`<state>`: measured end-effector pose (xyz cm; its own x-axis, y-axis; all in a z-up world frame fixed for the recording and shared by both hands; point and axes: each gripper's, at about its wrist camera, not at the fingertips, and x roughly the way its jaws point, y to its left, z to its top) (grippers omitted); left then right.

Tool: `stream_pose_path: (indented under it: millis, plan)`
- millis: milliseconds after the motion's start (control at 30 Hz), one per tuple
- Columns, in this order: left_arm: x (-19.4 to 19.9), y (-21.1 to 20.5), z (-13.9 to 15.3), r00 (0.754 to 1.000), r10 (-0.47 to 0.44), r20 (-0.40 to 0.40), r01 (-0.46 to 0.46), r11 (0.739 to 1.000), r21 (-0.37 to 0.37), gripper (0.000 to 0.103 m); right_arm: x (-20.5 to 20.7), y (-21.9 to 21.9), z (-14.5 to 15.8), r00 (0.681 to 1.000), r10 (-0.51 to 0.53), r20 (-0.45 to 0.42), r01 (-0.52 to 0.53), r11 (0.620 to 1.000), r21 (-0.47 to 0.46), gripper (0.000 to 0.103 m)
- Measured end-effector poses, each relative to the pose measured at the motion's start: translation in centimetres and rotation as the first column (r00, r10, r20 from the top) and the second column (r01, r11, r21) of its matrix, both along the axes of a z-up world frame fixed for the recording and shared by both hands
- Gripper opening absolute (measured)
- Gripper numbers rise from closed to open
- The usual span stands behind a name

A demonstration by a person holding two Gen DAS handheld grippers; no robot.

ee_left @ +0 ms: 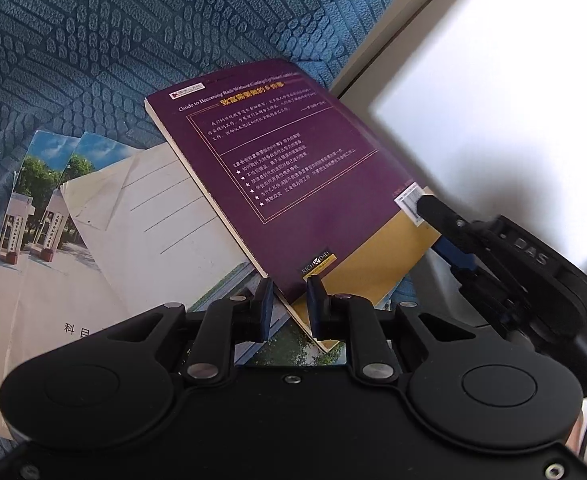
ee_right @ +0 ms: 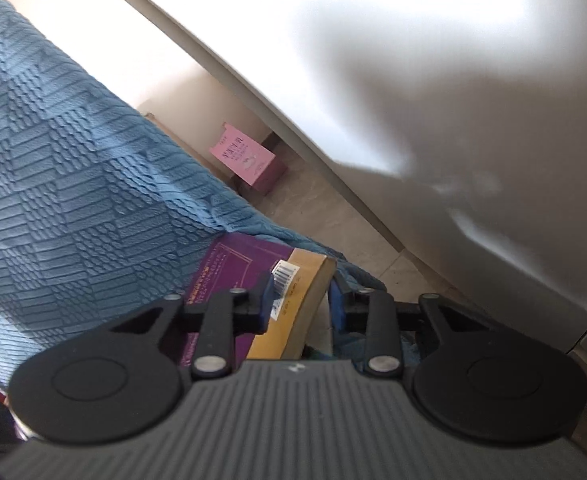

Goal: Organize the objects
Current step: 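Lift the purple paperback with both tools and carry it toward the standing books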

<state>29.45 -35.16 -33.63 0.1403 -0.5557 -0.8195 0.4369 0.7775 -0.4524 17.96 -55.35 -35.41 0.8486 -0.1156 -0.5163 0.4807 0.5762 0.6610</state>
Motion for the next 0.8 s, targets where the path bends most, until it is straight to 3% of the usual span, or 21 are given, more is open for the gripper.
stream_pose_path:
  millis: [333, 500, 600, 800]
  plan:
    - [0.1, 2.1, 0.4, 0.999, 0.025, -0.037, -0.027, 0.997, -0.069, 0.013, -1.9, 3.7, 4.6, 0.989, 0.089, 0.118, -0.069, 0.983, -0.168, 0.031]
    - [-0.2, 3.0, 0.7, 0.999, 0.020, -0.034, -0.023, 0.995, -0.093, 0.013, -2.2, 4.8, 5.5, 0.986, 0.105, 0.133, -0.071, 0.968, -0.239, 0.031]
    - [0.4, 3.2, 1.1, 0.999, 0.031, -0.034, -0.034, 0.994, -0.105, 0.013, -1.9, 5.4, 6.0, 0.970, 0.159, 0.186, -0.106, 0.958, -0.267, 0.031]
    - [1.2, 4.9, 1.7, 0.998, 0.057, -0.035, -0.062, 0.990, -0.128, 0.012, -1.1, 7.8, 7.7, 0.950, 0.270, 0.157, -0.189, 0.898, -0.397, 0.031]
